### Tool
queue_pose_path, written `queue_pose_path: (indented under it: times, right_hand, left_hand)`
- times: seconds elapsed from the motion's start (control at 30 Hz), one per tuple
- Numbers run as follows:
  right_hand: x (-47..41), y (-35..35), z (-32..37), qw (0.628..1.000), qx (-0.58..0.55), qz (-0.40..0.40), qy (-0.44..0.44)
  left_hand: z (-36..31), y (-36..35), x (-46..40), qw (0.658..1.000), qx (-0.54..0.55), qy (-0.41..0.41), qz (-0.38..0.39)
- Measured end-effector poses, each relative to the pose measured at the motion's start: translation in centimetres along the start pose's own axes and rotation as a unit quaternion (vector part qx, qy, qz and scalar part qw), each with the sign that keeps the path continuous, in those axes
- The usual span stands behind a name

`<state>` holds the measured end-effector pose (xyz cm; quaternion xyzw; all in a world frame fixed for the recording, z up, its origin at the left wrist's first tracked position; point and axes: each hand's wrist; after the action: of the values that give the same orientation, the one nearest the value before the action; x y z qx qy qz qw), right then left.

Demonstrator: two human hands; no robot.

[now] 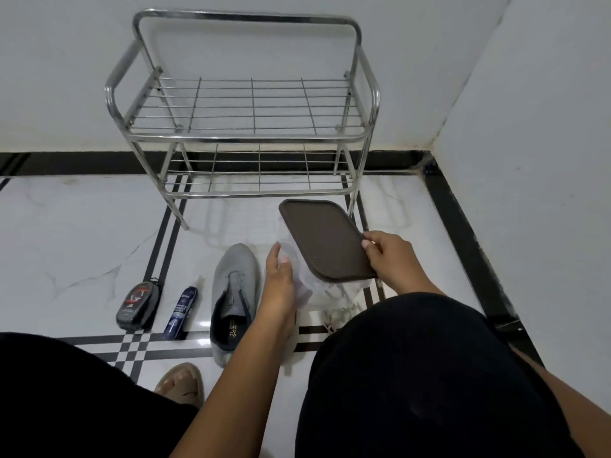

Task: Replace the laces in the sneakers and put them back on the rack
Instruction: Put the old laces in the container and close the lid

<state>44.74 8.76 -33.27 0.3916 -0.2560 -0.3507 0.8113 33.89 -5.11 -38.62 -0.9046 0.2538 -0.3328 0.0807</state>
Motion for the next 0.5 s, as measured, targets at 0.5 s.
queue_pose_path:
  times: [0.5]
  right_hand:
    - [0.2,6.6,12.5,0.989,0.111,-0.035,0.088]
  left_hand:
    - [-10.6,0.9,5.7,0.998,0.010,0.052,0.021]
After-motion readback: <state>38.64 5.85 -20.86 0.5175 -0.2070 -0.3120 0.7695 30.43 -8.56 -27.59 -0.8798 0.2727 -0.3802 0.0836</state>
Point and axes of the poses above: each hand's wrist, its own x-axis away from the middle knuckle, its own y-axis out of the back of the hand, z = x × y, and after that the axes turned 6 degrees about x, right-handed
